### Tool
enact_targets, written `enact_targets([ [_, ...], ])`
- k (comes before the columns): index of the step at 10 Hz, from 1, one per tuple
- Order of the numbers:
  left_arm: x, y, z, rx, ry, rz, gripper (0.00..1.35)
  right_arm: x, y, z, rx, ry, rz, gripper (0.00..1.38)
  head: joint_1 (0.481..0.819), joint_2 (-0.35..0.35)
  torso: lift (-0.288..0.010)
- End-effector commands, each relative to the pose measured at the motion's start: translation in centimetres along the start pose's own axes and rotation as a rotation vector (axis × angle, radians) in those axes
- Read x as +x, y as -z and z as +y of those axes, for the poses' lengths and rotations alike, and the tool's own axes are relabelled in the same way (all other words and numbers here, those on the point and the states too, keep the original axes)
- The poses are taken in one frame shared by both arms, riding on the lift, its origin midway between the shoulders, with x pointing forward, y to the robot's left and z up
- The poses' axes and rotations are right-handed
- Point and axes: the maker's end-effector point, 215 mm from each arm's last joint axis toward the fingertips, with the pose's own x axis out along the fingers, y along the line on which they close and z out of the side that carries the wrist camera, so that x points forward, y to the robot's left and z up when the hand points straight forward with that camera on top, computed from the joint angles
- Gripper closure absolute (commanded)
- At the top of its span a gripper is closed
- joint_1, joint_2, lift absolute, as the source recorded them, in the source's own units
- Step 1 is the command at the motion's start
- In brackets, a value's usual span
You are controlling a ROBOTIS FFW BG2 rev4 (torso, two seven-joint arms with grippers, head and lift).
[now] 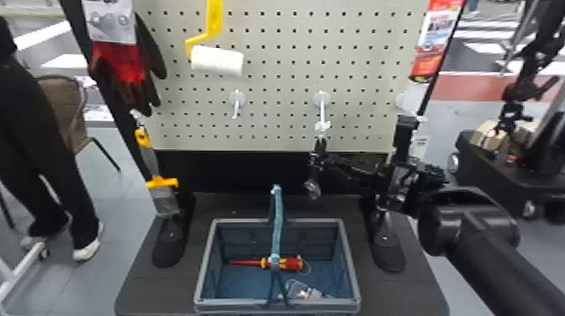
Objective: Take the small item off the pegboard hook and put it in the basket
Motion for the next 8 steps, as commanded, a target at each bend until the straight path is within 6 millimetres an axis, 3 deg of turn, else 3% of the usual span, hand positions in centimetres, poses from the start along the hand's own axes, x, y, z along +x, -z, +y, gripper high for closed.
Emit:
enact_targets([
  [1, 0.00, 0.00, 0.00, 0.000, 0.000, 0.000, 0.17, 0.04, -0.09, 0.06, -0.002, -0.002, -0.001, 1.20, 0.549, 0.000, -0.100],
  [8, -0.16, 0.14, 0.11, 0.001, 0.000, 0.004, 0.17, 0.01, -0.66, 0.53, -0.014, -0.011, -0.017, 1.20, 0.549, 0.000, -0.100],
])
